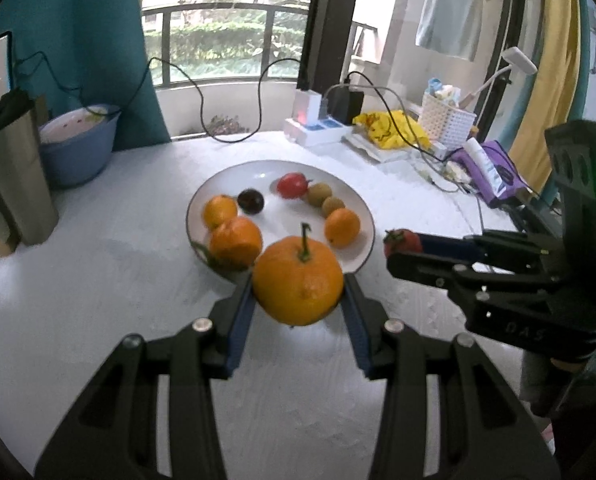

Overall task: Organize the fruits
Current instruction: 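Carry both fruits onto the white plate and open both tools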

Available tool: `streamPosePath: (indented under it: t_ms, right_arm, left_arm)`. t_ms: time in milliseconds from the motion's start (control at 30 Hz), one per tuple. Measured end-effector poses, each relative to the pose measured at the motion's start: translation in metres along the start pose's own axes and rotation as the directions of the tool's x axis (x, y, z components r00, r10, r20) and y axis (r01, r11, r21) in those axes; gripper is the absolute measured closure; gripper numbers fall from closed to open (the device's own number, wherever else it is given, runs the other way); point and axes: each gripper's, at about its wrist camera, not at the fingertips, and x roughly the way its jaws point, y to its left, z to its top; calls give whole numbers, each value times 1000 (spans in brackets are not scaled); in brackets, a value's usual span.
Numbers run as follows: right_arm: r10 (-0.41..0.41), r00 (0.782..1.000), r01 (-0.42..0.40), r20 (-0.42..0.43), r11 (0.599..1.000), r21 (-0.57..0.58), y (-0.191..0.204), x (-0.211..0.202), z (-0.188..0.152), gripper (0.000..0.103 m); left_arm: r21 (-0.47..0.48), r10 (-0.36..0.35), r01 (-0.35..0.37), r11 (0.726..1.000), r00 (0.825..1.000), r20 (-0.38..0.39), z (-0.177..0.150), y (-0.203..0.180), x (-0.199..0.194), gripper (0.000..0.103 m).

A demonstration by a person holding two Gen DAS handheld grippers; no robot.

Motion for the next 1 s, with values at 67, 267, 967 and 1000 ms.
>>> streamPosePath:
  t_ms: [67, 267, 967, 1000]
  right_arm:
    - [-2, 1000, 2, 3, 1000, -2, -2, 2, 5, 73]
    - [-7, 1000, 7, 4, 1000, -15, -8, 11, 19, 73]
    - [44, 999, -44, 10, 999, -6, -33, 68, 59, 73]
    - [44, 999, -44, 8, 999, -5, -33, 70, 60, 73]
  left_arm:
    - [5, 0, 0, 1000, 1000, 7, 4, 0, 4, 59]
    - [17, -4, 3, 1000, 1000, 12, 15, 1, 22, 59]
    - [16, -22, 22, 1000, 999, -40, 40, 1, 73, 59]
    - [16, -23, 24, 1000, 999, -44, 39, 1, 74, 58]
